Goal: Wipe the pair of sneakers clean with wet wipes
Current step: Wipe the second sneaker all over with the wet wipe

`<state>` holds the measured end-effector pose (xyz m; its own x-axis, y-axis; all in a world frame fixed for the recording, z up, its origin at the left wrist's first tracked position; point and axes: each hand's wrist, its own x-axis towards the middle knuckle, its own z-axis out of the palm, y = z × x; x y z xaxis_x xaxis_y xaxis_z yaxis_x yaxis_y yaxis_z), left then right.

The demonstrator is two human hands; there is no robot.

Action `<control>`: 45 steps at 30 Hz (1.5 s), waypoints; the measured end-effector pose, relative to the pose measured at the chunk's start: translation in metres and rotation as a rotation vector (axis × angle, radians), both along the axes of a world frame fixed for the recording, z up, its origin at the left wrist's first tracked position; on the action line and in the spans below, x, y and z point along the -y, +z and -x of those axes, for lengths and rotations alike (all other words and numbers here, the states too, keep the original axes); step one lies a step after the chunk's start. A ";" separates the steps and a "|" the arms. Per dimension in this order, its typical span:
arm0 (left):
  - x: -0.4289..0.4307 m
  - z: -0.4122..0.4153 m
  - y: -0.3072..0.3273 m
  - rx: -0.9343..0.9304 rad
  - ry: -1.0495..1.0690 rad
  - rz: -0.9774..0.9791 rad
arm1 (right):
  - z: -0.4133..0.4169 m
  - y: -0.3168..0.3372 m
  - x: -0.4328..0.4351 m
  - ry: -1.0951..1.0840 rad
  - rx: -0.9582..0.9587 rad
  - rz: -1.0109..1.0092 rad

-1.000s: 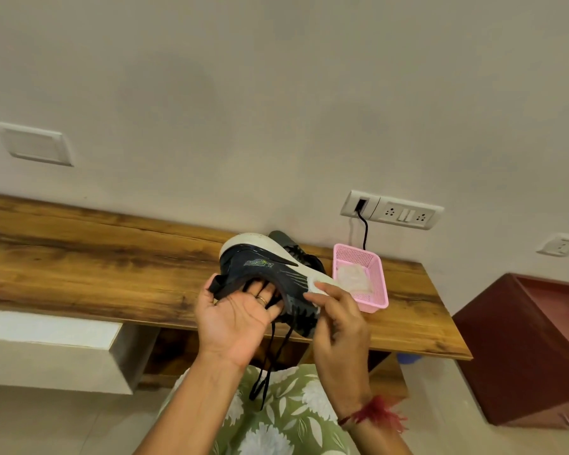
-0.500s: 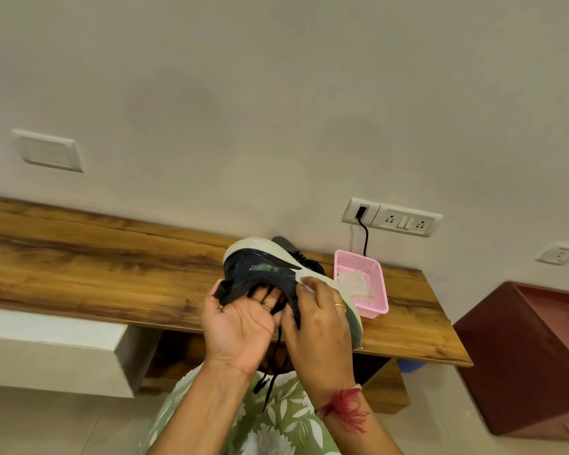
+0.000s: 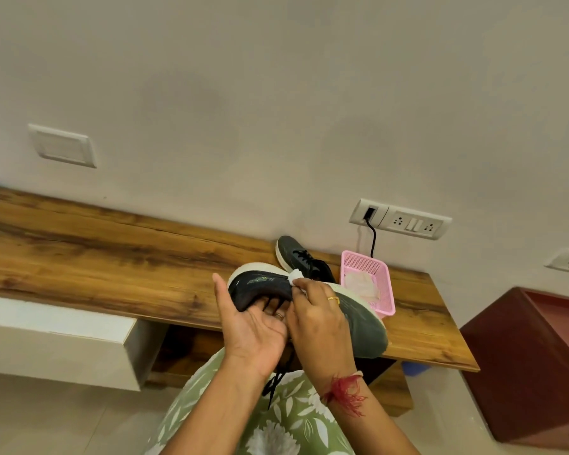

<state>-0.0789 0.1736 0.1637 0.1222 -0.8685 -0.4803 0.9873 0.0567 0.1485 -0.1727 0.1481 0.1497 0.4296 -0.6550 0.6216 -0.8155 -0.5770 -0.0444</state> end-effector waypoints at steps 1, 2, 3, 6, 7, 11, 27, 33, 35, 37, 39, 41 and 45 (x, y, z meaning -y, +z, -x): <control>0.002 0.000 0.000 0.015 -0.011 -0.026 | 0.000 -0.001 0.000 0.028 -0.007 0.011; 0.004 -0.001 -0.002 0.016 -0.017 -0.053 | 0.000 -0.002 -0.001 0.061 -0.015 0.021; 0.005 -0.002 -0.004 0.007 -0.013 -0.075 | 0.001 -0.003 -0.002 0.098 -0.026 0.032; 0.005 -0.008 -0.009 -0.044 0.008 -0.077 | 0.002 -0.004 -0.003 0.185 -0.059 0.001; 0.005 -0.009 -0.012 -0.051 0.013 -0.059 | 0.004 -0.004 -0.003 0.190 -0.038 -0.035; 0.002 -0.019 -0.023 -0.096 0.046 0.075 | 0.025 0.015 -0.003 0.191 0.450 -0.328; -0.002 -0.008 -0.022 -0.014 0.064 0.272 | 0.070 -0.014 0.056 -0.298 1.092 -0.347; -0.004 0.003 -0.016 0.003 0.088 0.275 | 0.060 -0.019 0.055 -0.362 1.130 -0.358; -0.004 0.001 -0.014 0.005 0.080 0.283 | 0.057 -0.017 0.055 -0.356 1.088 -0.341; -0.005 -0.002 -0.012 0.002 0.072 0.299 | 0.054 -0.015 0.055 -0.344 1.062 -0.338; -0.005 -0.004 -0.013 0.000 0.071 0.312 | 0.052 -0.011 0.056 -0.340 1.023 -0.333; -0.006 -0.005 -0.013 0.003 0.071 0.322 | 0.050 -0.007 0.057 -0.342 0.971 -0.319; -0.005 -0.007 -0.013 0.013 0.073 0.313 | 0.047 0.004 0.053 -0.296 0.900 -0.240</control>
